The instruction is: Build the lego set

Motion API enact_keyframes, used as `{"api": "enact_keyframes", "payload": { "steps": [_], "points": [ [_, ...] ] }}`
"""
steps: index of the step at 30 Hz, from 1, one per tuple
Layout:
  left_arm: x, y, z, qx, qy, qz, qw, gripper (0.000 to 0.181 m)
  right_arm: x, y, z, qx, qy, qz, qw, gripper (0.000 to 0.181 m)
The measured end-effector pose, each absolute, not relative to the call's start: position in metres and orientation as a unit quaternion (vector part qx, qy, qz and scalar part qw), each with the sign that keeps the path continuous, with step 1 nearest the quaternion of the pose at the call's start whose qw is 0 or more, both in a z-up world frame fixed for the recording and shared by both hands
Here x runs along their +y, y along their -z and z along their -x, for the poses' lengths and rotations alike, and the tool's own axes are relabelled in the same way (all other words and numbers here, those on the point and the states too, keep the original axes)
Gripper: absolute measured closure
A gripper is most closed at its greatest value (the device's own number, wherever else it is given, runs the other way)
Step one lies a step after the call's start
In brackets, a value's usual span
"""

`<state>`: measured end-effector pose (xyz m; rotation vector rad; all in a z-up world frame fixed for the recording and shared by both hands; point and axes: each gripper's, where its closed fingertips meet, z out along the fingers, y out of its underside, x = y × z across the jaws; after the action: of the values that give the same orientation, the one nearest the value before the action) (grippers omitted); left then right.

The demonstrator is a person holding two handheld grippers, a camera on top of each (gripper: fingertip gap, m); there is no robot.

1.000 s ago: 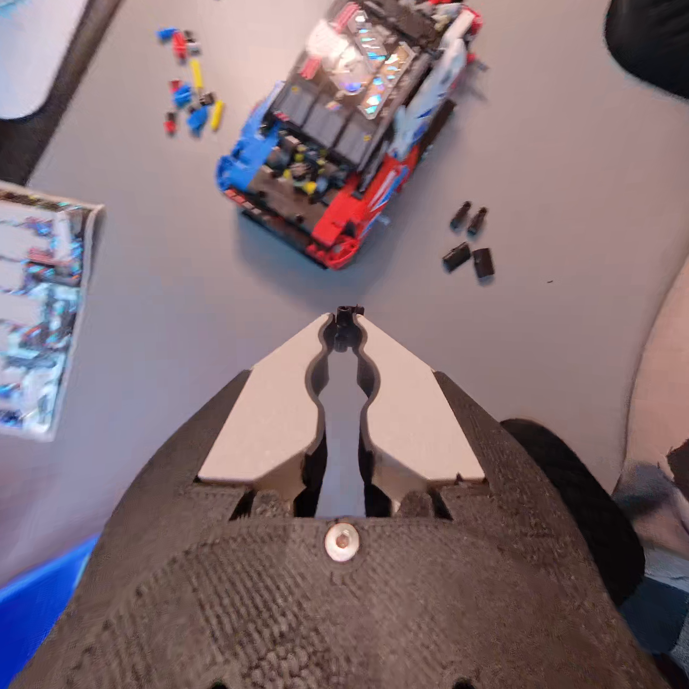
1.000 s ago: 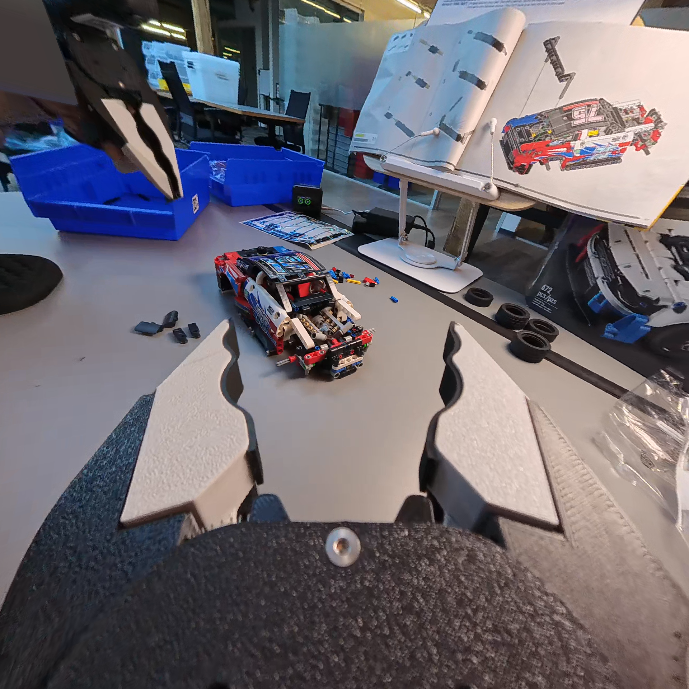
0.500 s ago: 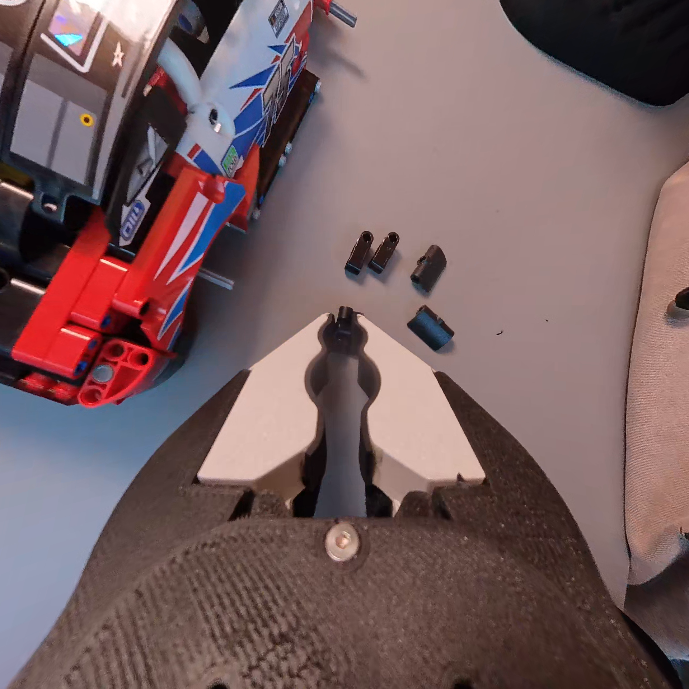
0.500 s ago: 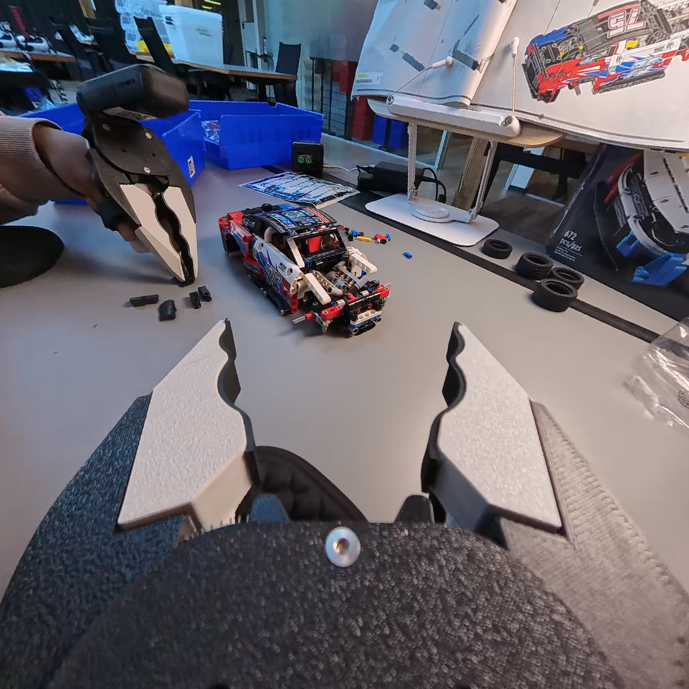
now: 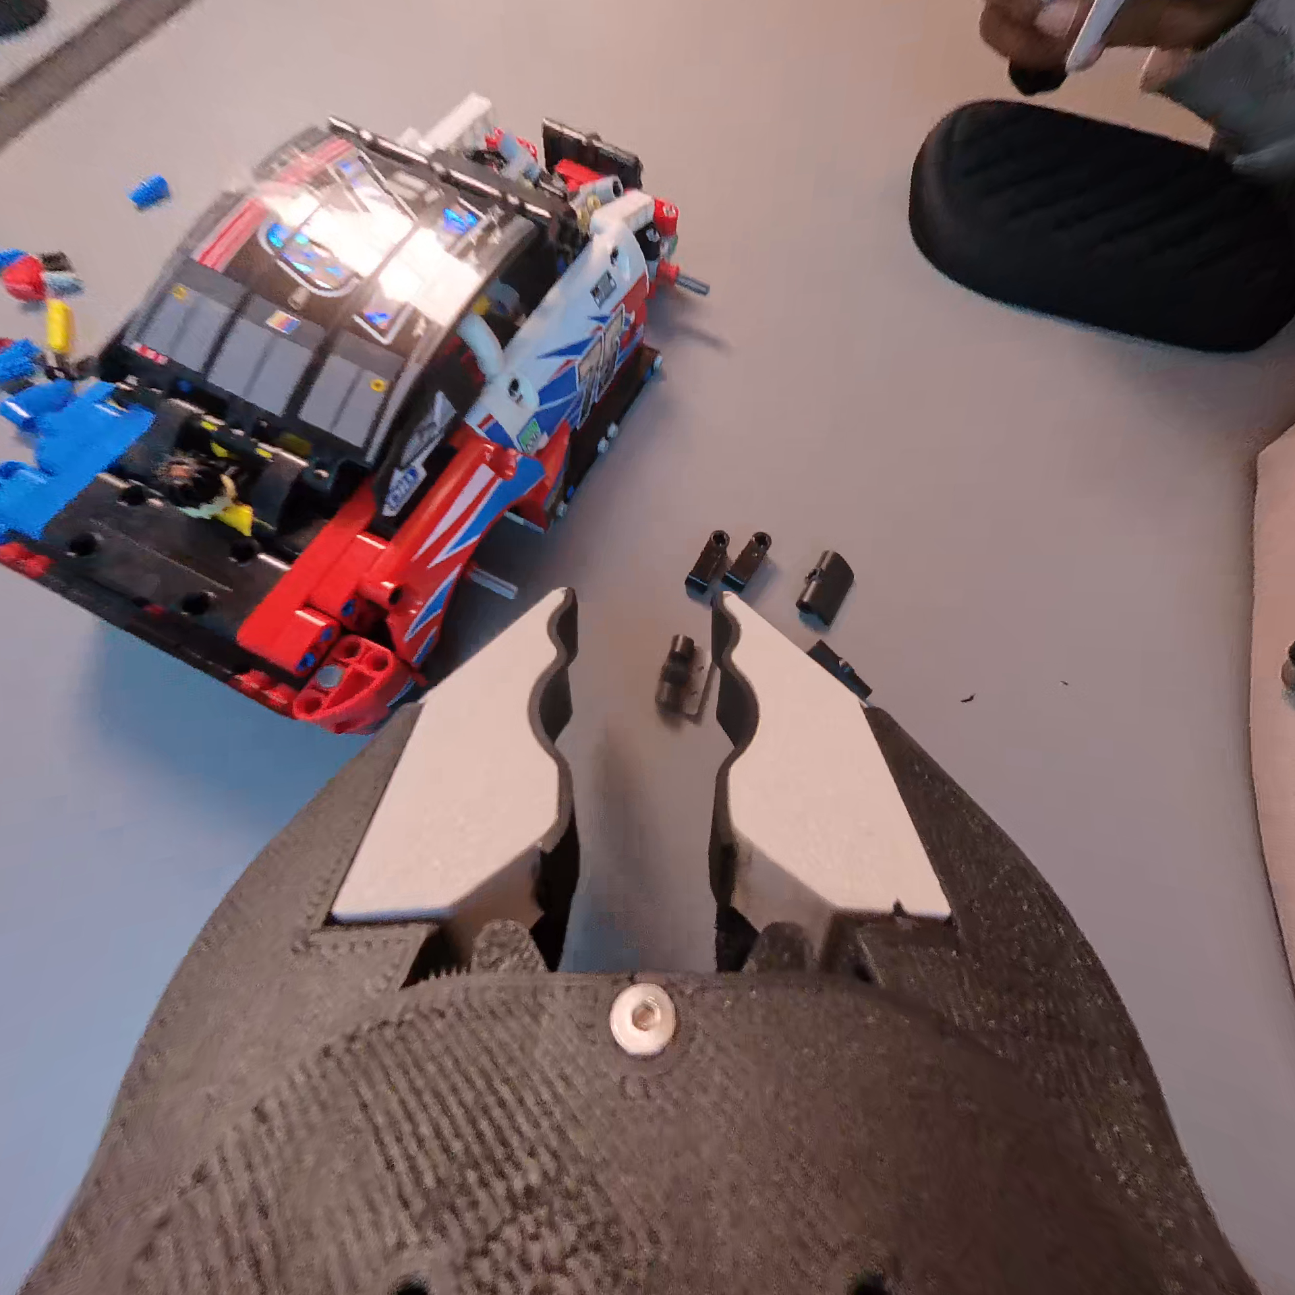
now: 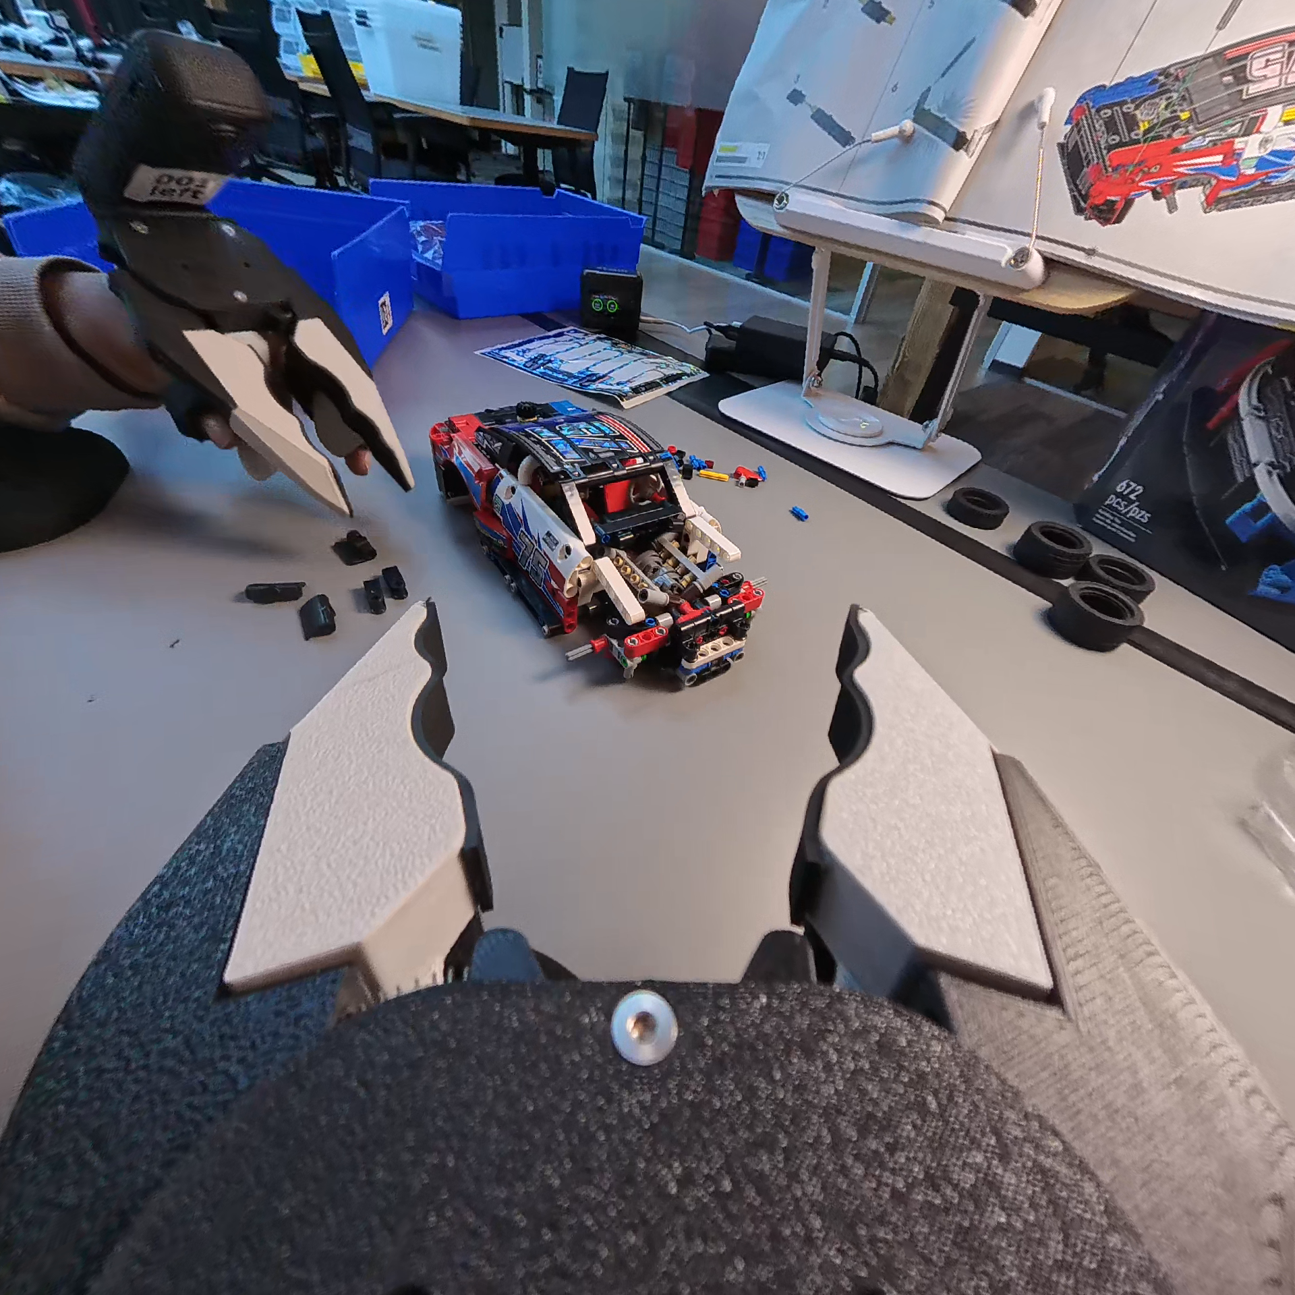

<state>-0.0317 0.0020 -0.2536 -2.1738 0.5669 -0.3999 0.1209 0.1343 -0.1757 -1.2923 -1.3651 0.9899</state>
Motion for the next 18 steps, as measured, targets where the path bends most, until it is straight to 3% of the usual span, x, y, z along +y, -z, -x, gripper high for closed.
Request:
{"api": "enact_keyframes", "payload": {
  "steps": [1,7,10,13,18],
  "points": [
    [0.004,0.248,0.036,0.218,0.151,0.861,0.435,0.142,0.134,0.175,-0.118,-0.561,-0.408,0.53,0.488,0.071],
    [0.009,0.214,0.066,0.163,0.108,0.82,0.537,0.134,0.134,0.172,-0.101,-0.558,-0.409,0.526,0.495,0.076],
    [0.01,0.204,0.079,0.142,0.083,0.807,0.567,0.134,0.146,0.156,-0.084,-0.557,-0.402,0.524,0.502,0.106],
    [0.011,0.199,0.094,0.117,0.057,0.798,0.588,0.135,0.167,0.14,-0.054,-0.572,-0.384,0.512,0.513,0.181],
    [0.011,0.216,0.111,0.081,0.047,0.818,0.568,0.135,0.182,0.157,0.025,-0.663,-0.366,0.479,0.445,0.181]
  ]
}}
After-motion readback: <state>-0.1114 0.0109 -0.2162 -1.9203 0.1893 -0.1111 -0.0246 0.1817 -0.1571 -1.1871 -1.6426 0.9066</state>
